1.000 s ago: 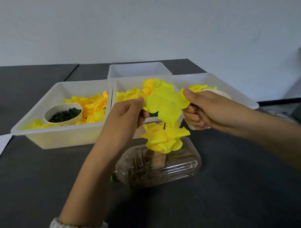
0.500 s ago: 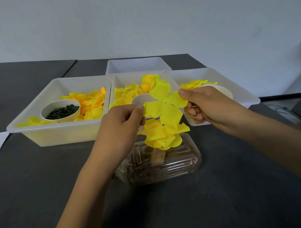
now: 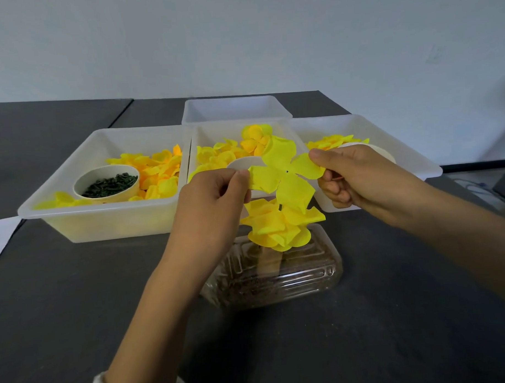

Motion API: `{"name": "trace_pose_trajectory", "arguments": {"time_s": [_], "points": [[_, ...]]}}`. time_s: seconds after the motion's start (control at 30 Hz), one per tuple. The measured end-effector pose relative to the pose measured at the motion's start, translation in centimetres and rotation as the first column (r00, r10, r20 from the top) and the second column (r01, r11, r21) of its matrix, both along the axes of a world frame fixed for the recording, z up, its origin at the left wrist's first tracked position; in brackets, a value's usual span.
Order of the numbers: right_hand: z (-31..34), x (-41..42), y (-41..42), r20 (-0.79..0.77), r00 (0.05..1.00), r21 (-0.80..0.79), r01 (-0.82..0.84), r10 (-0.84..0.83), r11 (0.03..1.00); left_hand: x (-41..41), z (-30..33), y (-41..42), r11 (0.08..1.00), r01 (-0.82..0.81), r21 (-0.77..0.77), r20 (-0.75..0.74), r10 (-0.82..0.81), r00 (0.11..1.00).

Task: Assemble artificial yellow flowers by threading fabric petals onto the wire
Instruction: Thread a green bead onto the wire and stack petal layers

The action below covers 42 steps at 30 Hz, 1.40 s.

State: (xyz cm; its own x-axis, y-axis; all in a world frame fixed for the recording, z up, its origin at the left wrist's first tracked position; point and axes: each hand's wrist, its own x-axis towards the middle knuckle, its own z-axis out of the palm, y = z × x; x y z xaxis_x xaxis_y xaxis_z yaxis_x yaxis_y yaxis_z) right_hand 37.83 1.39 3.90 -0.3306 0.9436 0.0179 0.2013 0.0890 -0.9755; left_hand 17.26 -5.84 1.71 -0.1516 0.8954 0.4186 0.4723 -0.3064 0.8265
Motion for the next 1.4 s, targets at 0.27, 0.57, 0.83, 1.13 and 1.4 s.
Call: {"name": "trace_pose_trajectory", "arguments": {"time_s": [0.27,0.57,0.83,1.13,1.4], "points": [[0.9,-0.1,-0.5,-0.098,0.995,-0.005,-0.036,0.036,0.999,-0.1,0.6,-0.1,0.998,0.031,0.052,0.087,-0.036,0.996],[-0.3,0.0,-0.5,-0.046,0.999,-0.104,0.023,-0.028,0.994,0.1,-0.2,0.4,0.998,0.05,-0.043,0.119,-0.045,0.992],[-1.2,-0.3,-0.8,0.029,0.999,-0.098,0.049,-0.046,0.994,-0.4,-0.9,0.1,0.995,0.036,-0.094,0.096,-0.027,0.995],[-2.9,-0.4,-0.9,0.134,0.99,-0.065,0.039,-0.03,0.997,-0.4,-2.6,-1.5,0.987,-0.083,-0.134,-0.089,0.072,0.993],[-4.9,-0.3,-1.4,0.247,0.969,0.093,-0.011,-0.012,0.996,-0.2,-4.6,-2.1,0.97,-0.11,-0.217,-0.187,0.069,0.98]]}}
